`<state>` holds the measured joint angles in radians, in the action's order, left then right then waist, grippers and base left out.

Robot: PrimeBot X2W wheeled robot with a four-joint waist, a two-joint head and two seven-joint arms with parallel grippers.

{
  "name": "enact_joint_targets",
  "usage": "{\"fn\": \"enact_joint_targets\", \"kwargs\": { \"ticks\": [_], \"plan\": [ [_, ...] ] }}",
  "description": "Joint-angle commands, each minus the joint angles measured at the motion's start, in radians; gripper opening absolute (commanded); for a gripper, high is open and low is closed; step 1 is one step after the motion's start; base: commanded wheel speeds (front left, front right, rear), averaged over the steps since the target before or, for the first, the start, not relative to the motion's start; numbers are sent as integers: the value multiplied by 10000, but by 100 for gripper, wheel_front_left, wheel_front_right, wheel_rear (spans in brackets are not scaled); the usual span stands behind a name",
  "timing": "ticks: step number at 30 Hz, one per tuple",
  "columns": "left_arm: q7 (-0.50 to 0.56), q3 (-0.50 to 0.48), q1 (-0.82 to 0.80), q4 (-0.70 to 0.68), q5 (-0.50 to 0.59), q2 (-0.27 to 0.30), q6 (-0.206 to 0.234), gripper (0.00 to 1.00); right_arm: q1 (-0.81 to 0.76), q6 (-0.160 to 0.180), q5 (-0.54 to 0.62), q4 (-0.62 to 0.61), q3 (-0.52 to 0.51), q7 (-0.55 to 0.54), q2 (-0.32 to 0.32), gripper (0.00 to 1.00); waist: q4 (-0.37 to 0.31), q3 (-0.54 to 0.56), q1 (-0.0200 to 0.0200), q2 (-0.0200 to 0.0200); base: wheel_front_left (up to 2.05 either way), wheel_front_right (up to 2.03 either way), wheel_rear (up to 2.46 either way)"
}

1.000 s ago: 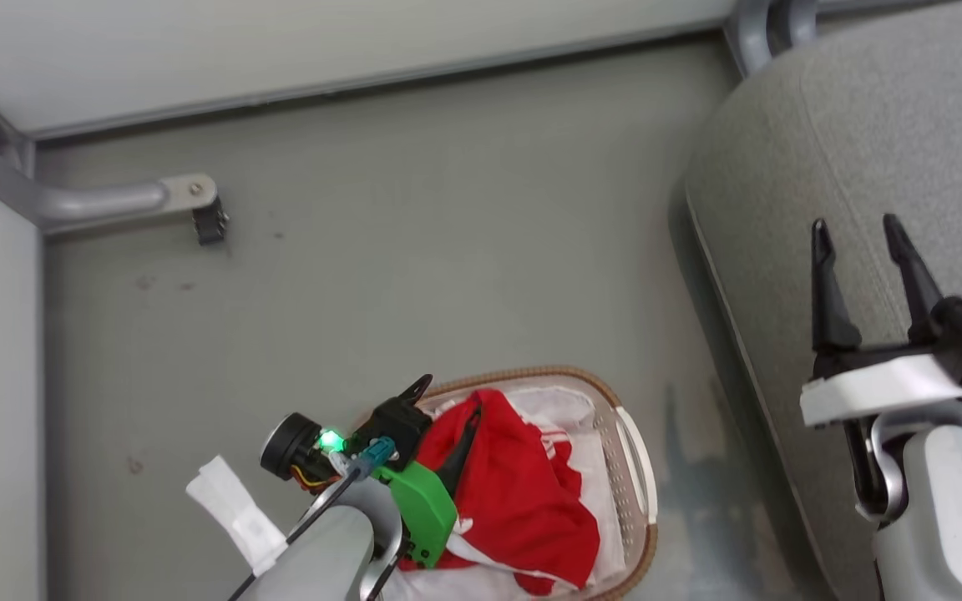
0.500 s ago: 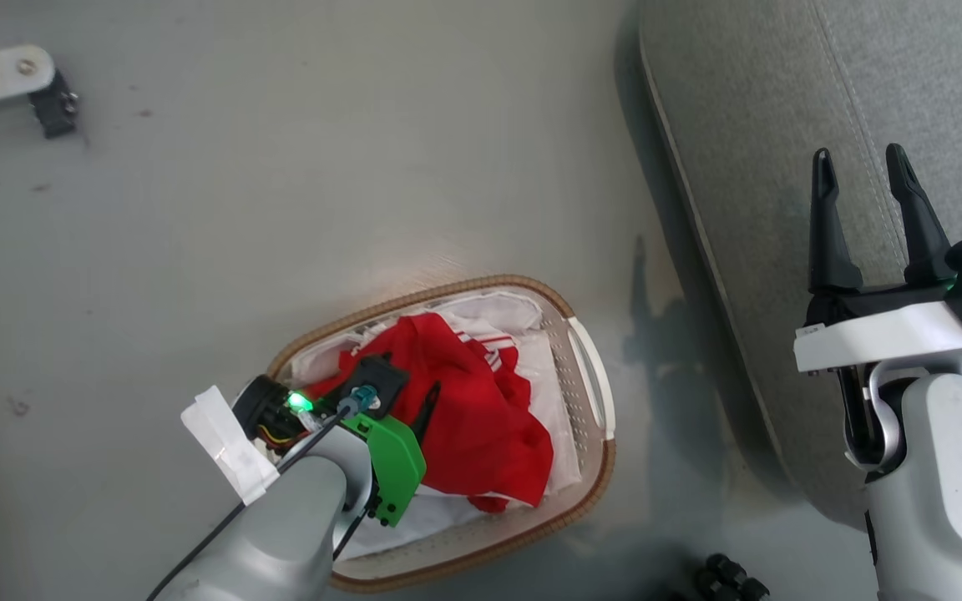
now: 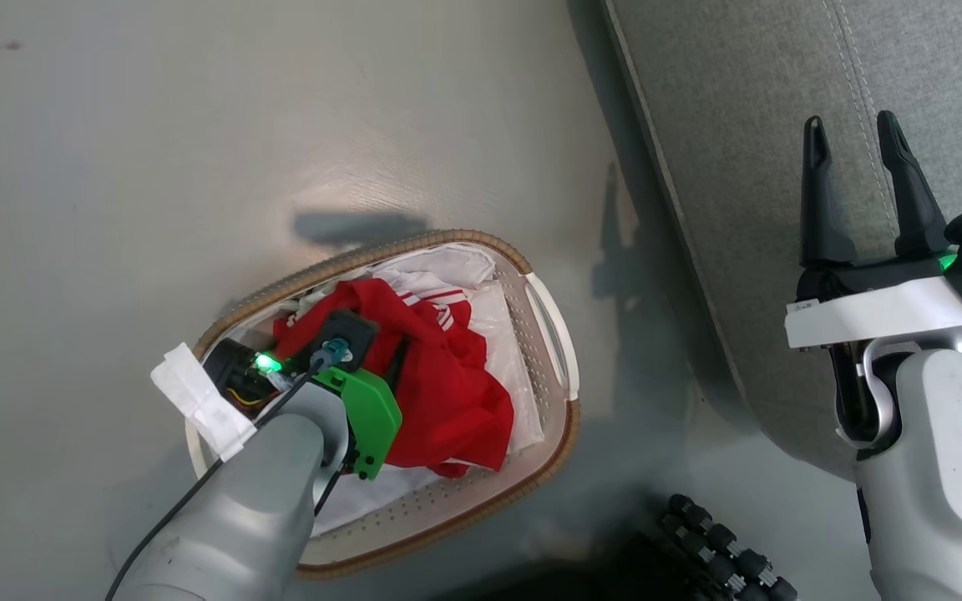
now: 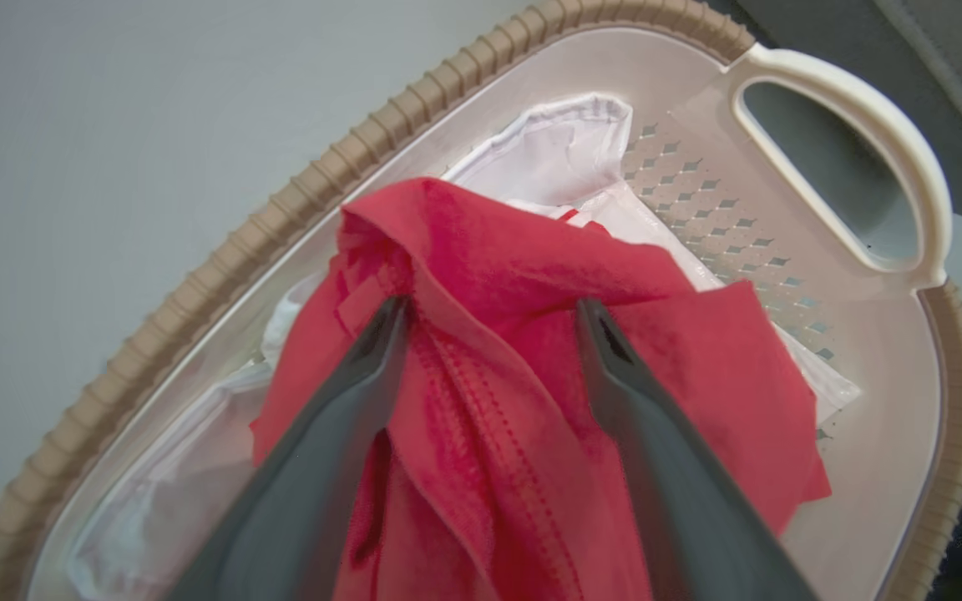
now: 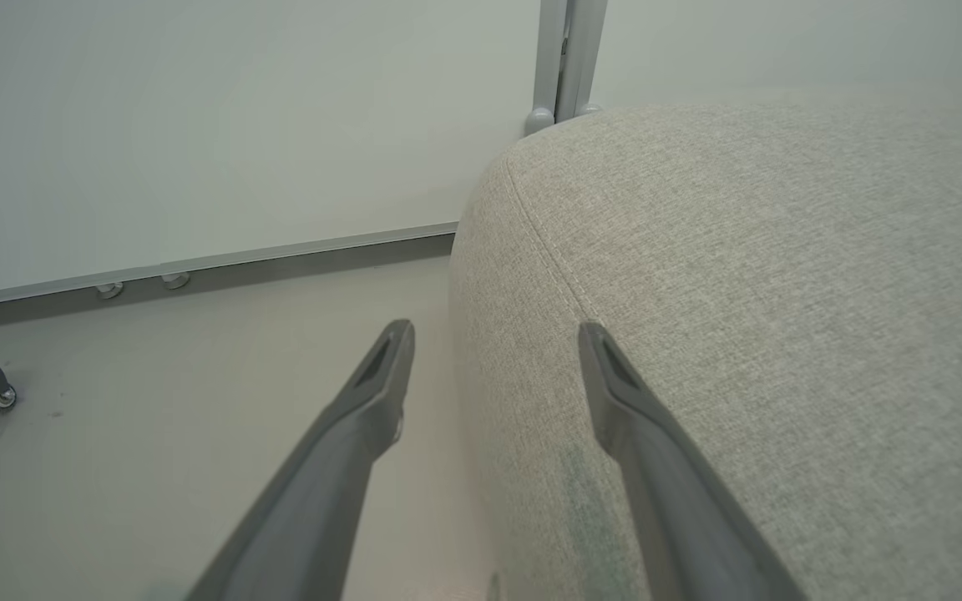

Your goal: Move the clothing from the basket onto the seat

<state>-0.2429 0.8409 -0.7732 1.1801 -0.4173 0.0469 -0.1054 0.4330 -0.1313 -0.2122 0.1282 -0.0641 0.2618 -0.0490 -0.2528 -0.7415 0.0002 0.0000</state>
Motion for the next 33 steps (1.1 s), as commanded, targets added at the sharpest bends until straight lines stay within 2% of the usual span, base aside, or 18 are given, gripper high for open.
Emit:
{"fn": "enact_joint_targets", "kwargs": {
  "ticks": [1, 4, 5, 6, 7, 8, 14, 22, 28, 33],
  "plan": [
    [43, -4, -227, 117, -76, 65, 64, 100, 122, 10, -90, -4, 14, 49, -25, 100, -157, -203, -2, 0, 0, 0, 0],
    [131, -38, -338, 271, -246, 63, 149, 99, 155, 10, -129, -1, 51, 49, -25, 100, -189, -283, -2, 0, 0, 0, 0],
    [153, -50, -387, 319, -317, 62, 200, 65, 180, 10, -154, -1, 70, 49, -25, 100, -200, -310, -2, 0, 0, 0, 0],
    [185, -63, -409, 355, -373, 66, 230, 46, 198, 10, -171, -4, 85, 49, -25, 100, -207, -329, -2, 0, 0, 0, 0],
    [198, -52, -426, 378, -418, 65, 263, 13, 222, 10, -197, -3, 103, 49, -25, 100, -214, -348, -2, 0, 0, 0, 0],
    [236, -58, -433, 402, -480, 63, 300, 0, 239, 10, -207, 0, 117, 49, -27, 100, -218, -357, -2, 0, 0, 0, 0],
    [265, 72, -406, 422, -654, 63, 338, 0, 245, 10, -175, 25, 120, 49, -27, 100, -175, -330, -2, 0, 0, 0, 0],
    [-74, 388, -87, -268, -882, 60, 93, 0, 159, 10, -69, 136, -28, 49, -30, 100, 150, 45, -2, 0, 0, 0, 0],
    [-230, 506, 286, -1269, -933, 57, -22, 0, -118, 10, 168, 222, -214, 49, -30, 100, 546, 726, -2, 0, 0, 0, 0],
    [-223, 170, 951, -2849, -589, 245, -26, 0, -455, 10, 487, 316, -423, 49, -30, 100, 1009, 1559, -2, 0, 0, 0, 0]
  ]
}}
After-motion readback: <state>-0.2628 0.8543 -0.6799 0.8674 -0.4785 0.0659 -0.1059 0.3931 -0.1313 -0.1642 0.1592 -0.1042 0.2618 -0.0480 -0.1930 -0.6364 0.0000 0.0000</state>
